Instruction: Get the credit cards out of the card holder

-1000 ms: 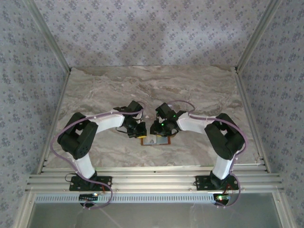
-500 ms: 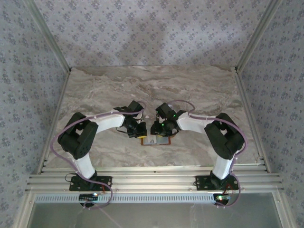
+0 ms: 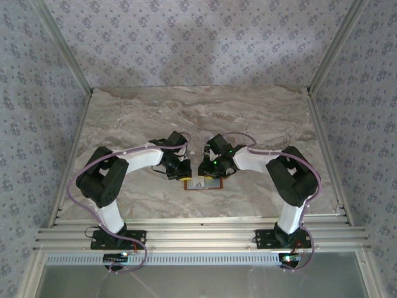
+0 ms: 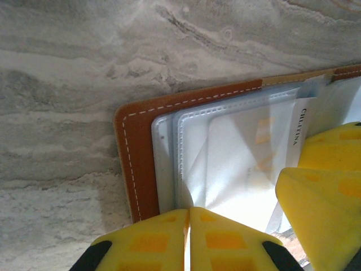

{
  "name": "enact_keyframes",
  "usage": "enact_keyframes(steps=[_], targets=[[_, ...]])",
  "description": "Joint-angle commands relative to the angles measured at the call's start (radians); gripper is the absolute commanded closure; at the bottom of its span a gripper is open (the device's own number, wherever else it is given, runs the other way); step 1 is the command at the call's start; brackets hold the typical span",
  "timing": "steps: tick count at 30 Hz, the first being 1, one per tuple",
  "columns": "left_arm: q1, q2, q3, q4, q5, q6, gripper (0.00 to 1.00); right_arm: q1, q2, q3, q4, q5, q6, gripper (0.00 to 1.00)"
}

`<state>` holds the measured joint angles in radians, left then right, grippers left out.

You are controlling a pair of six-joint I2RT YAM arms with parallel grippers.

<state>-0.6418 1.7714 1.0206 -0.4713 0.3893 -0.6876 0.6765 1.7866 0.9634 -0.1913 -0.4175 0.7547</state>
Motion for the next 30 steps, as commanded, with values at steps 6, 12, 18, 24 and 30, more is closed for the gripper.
enact_keyframes(steps=[6,12,18,24,30], targets=[[-0.004,0.095,-0.043,-0.074,-0.127,0.018,0.9,-0.068,0.009,-0.166,0.344,-0.191,0.07,0.76],[-0.005,0.109,-0.034,-0.068,-0.133,0.022,0.91,-0.095,0.015,-0.209,0.474,-0.3,0.058,0.8],[-0.004,0.114,-0.039,-0.061,-0.132,0.016,0.91,-0.11,-0.004,-0.23,0.516,-0.343,0.05,0.86],[-0.005,0.112,-0.04,-0.067,-0.133,0.022,0.91,-0.111,-0.021,-0.232,0.506,-0.353,0.045,0.92],[-0.005,0.108,-0.04,-0.074,-0.136,0.029,0.91,-0.12,-0.074,-0.256,0.426,-0.271,0.028,0.98]])
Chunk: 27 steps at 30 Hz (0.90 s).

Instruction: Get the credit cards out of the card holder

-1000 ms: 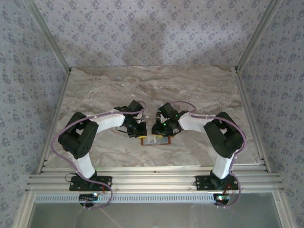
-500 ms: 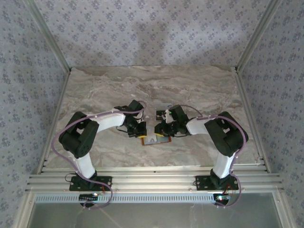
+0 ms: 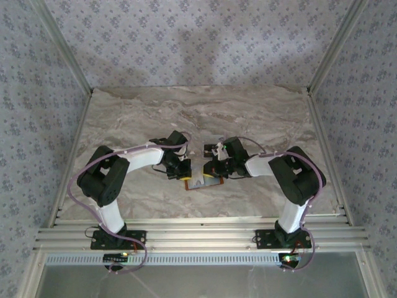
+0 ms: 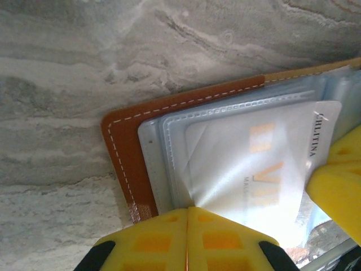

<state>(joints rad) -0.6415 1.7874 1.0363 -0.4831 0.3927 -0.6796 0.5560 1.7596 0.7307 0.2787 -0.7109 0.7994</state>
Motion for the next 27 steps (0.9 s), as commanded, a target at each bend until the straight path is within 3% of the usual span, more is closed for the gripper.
enact_keyframes(steps=[1,7,16,27], targets=[[-0.004,0.092,-0.054,-0.067,-0.142,0.024,0.91,-0.005,-0.062,-0.035,-0.053,0.041,-0.015,0.98],[-0.006,0.093,-0.052,-0.078,-0.15,0.033,0.91,-0.022,-0.139,-0.06,-0.11,0.092,-0.026,0.99],[-0.005,0.097,-0.045,-0.08,-0.144,0.038,0.91,0.021,-0.075,0.009,-0.12,-0.035,-0.035,0.88],[-0.004,0.095,-0.048,-0.079,-0.144,0.041,0.92,0.033,-0.116,0.035,-0.246,0.088,-0.073,0.97]])
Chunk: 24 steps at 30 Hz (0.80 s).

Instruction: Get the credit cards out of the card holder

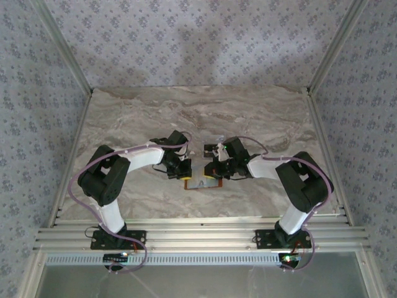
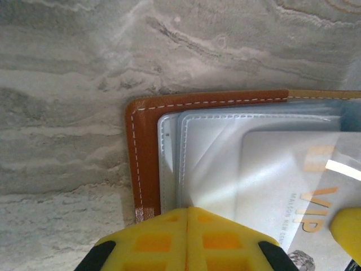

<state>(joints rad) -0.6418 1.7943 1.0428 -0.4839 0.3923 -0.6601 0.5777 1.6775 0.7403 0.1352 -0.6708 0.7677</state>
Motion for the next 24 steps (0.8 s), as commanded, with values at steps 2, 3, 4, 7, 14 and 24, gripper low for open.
enact_keyframes(steps=[2,3,4,7,14,24], targets=[[-0.005,0.084,-0.056,-0.079,-0.144,0.023,0.92,0.006,-0.068,0.039,-0.185,0.095,-0.079,0.97],[-0.004,0.082,-0.057,-0.08,-0.144,0.022,0.92,0.004,-0.087,0.044,-0.223,0.119,-0.096,0.97],[-0.004,0.079,-0.056,-0.081,-0.145,0.024,0.92,0.001,-0.105,0.056,-0.275,0.157,-0.116,0.97],[-0.004,0.071,-0.056,-0.089,-0.148,0.028,0.92,-0.004,-0.155,0.093,-0.426,0.254,-0.179,0.98],[-0.007,0.055,-0.043,-0.103,-0.149,0.051,0.92,-0.025,-0.267,0.137,-0.532,0.263,-0.225,0.98],[-0.042,-0.005,0.007,-0.143,-0.145,0.057,0.91,-0.049,-0.327,0.255,-0.651,0.331,-0.455,1.0]])
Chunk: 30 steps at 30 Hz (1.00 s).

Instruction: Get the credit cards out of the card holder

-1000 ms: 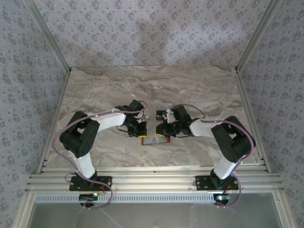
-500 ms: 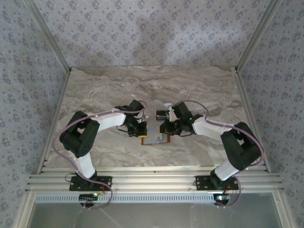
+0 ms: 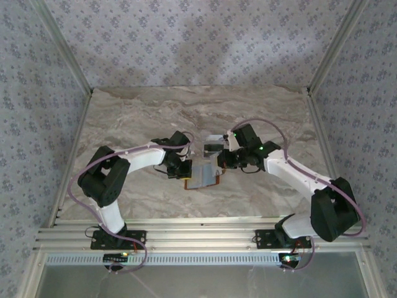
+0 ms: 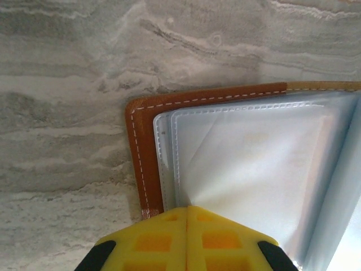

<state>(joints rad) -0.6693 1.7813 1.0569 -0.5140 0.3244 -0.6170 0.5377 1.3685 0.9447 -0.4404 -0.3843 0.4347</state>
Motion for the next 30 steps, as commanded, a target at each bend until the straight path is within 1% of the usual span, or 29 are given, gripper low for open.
enact_keyframes(steps=[1,4,5,8,12,13,17,22,26,30], targets=[[-0.015,-0.002,-0.003,-0.114,-0.074,0.01,0.91,-0.011,-0.017,0.066,-0.081,0.055,-0.153,1.0],[-0.016,-0.031,0.008,-0.122,-0.071,0.002,0.9,-0.022,-0.005,0.112,-0.084,0.073,-0.237,1.0],[-0.016,-0.04,0.013,-0.125,-0.071,0.002,0.9,-0.027,0.005,0.132,-0.093,0.071,-0.3,1.0],[-0.017,-0.066,0.022,-0.136,-0.072,-0.003,0.89,-0.013,0.026,0.182,-0.094,0.161,-0.481,1.0],[-0.017,-0.102,0.028,-0.146,-0.078,-0.01,0.89,-0.012,0.066,0.239,-0.13,0.17,-0.71,1.0],[-0.017,-0.113,0.028,-0.15,-0.081,-0.012,0.89,-0.013,0.082,0.28,-0.149,0.175,-0.788,1.0],[-0.015,-0.145,0.026,-0.158,-0.102,-0.017,0.88,-0.013,0.161,0.388,-0.262,0.215,-1.05,1.0],[0.005,-0.17,0.003,-0.159,-0.113,-0.02,0.86,-0.024,0.309,0.571,-0.457,0.225,-1.284,1.0],[0.04,-0.188,-0.045,-0.136,-0.098,-0.031,0.86,-0.032,0.432,0.721,-0.59,0.244,-1.419,1.0],[0.071,-0.217,-0.089,-0.105,-0.08,-0.032,0.85,-0.039,0.543,0.861,-0.679,0.253,-1.502,1.0]])
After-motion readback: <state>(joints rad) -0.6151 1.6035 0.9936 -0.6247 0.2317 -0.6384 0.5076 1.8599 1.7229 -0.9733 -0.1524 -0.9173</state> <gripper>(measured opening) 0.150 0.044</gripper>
